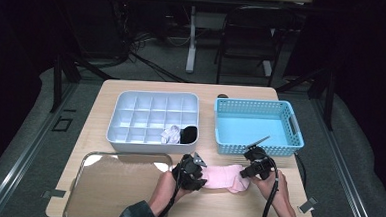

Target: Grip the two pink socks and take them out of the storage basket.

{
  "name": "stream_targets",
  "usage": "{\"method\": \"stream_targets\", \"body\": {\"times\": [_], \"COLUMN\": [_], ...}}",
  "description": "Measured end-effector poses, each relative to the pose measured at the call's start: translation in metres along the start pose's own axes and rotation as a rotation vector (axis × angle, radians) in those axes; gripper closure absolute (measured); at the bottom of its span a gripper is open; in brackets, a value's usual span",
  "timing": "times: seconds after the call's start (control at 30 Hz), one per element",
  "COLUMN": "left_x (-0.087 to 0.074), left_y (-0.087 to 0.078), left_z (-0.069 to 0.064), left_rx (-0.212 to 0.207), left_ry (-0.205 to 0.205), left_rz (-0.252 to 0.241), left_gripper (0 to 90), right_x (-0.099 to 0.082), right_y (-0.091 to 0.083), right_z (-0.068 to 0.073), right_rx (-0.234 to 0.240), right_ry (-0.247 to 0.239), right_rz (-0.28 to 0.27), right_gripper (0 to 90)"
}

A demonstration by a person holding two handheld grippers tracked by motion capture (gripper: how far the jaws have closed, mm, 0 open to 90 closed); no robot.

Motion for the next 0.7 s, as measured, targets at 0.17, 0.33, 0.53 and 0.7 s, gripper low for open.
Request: {"method": "stream_targets", "body": {"times": [0.17, 0.33, 0.53, 0.7], "left_x": [0.000, 0.002, 0.007, 0.008], "left_y": [0.000, -0.004, -0.016, -0.023], "left_z": [0.000, 0.001, 0.004, 0.014], "left_rx": [0.003, 0.008, 0.003, 0.009], "left_ry": [0.009, 0.012, -0.003, -0.020], "left_rz": [-0.017, -0.041, -0.089, -0.095], "left_gripper": [85.6, 87.5, 87.8, 87.8], "right_x": [0.000, 0.001, 0.002, 0.002], "right_y": [-0.004, -0.016, -0.029, -0.040], "right_z": [0.001, 0.006, 0.012, 0.016], "right_rx": [-0.003, -0.006, -0.014, -0.022], "right_ry": [-0.009, -0.011, -0.015, -0.034], "right_rz": [-0.003, -0.037, -0.085, -0.104], "right_gripper": [85.7, 86.3, 86.3, 86.3]}}
Point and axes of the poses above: each handheld gripper's, and its own axes: y roughly forward along the jaws, x roughly out of its top, z roughly to its left, the point moved 6 cm from there along y, roughly forward along the jaws, and after that the axes turned 4 degrees about x, right-handed, at the moved point
